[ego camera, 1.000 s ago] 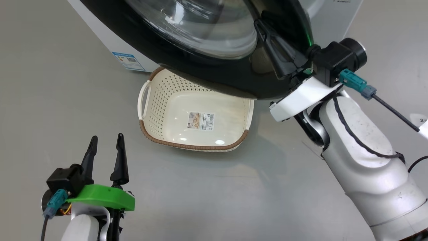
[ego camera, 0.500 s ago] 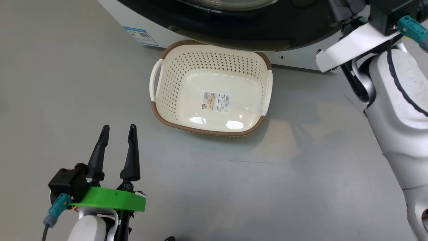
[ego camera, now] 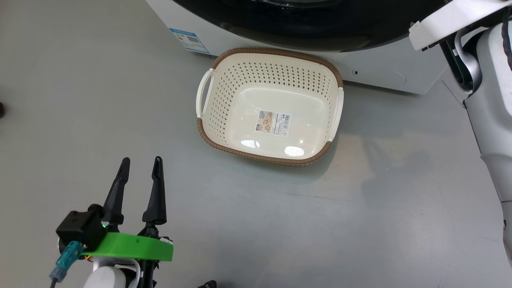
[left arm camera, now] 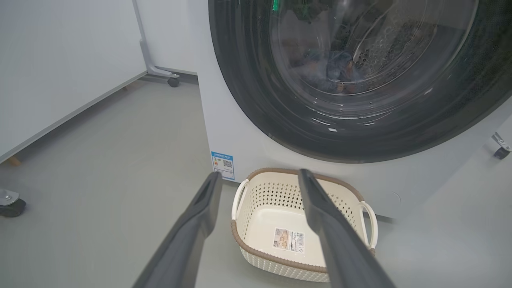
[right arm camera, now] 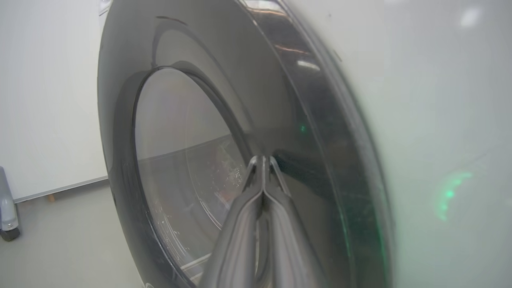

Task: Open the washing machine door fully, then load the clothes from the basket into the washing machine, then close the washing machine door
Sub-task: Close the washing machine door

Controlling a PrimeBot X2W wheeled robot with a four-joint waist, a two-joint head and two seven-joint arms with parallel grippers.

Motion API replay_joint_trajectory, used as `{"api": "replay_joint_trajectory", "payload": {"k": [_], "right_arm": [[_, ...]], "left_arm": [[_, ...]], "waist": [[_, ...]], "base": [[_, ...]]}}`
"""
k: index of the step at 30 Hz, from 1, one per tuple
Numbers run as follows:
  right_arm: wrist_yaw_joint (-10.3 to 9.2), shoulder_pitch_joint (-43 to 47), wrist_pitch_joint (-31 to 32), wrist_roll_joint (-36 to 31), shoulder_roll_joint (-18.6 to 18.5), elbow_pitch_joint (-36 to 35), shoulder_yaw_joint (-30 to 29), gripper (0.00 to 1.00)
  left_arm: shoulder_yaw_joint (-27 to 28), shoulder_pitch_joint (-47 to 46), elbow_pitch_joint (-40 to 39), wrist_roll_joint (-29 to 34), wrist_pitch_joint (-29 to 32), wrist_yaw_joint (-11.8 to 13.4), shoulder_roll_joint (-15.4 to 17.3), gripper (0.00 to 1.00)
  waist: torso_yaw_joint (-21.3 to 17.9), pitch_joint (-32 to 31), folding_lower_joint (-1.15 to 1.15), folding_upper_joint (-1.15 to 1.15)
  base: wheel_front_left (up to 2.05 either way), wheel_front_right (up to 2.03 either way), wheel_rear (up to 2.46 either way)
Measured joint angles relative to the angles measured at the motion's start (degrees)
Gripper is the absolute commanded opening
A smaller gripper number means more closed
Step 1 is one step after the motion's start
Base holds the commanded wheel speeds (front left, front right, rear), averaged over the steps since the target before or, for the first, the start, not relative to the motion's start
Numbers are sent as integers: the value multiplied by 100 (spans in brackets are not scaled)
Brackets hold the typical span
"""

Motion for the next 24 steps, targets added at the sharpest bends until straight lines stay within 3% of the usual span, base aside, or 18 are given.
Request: {"api": "replay_joint_trajectory", "payload": {"k": [2, 4, 5, 7, 8, 15, 24], "right_arm": [[-1, 7, 0, 1, 40, -12, -31, 0], [-10, 55, -1, 11, 89, -110, -86, 34], [-27, 92, -2, 11, 111, -171, -90, 47], [-63, 252, -4, 19, 175, -324, -110, 91], [-70, 381, -4, 23, 196, -393, -92, 100], [-69, 1551, -4, 172, 386, -944, -116, 100], [-127, 2969, -4, 269, 438, -1543, -627, 100]], "left_arm": [[30, 10, -21, 0, 0, 0, 0, 100], [45, 10, -33, 0, 0, 0, 0, 100], [65, 11, -40, 0, 0, 0, 0, 100], [137, 12, -45, 0, 0, 0, 0, 100], [170, 12, -45, 0, 0, 1, 1, 100], [430, 54, -29, -4, 0, 1, 2, 100], [728, 359, 108, 60, 0, 11, 8, 100]], "waist": [[-29, -51, 0, 0], [-68, -109, 0, 0], [-90, -142, 0, 0], [-145, -213, 0, 0], [-176, -253, 0, 0], [-452, -617, 0, 0], [-990, -1196, -1, 0]], "base": [[0, 0, 0], [0, 0, 0], [0, 0, 0], [0, 0, 0], [0, 0, 0], [0, 0, 0], [0, 0, 0]]}}
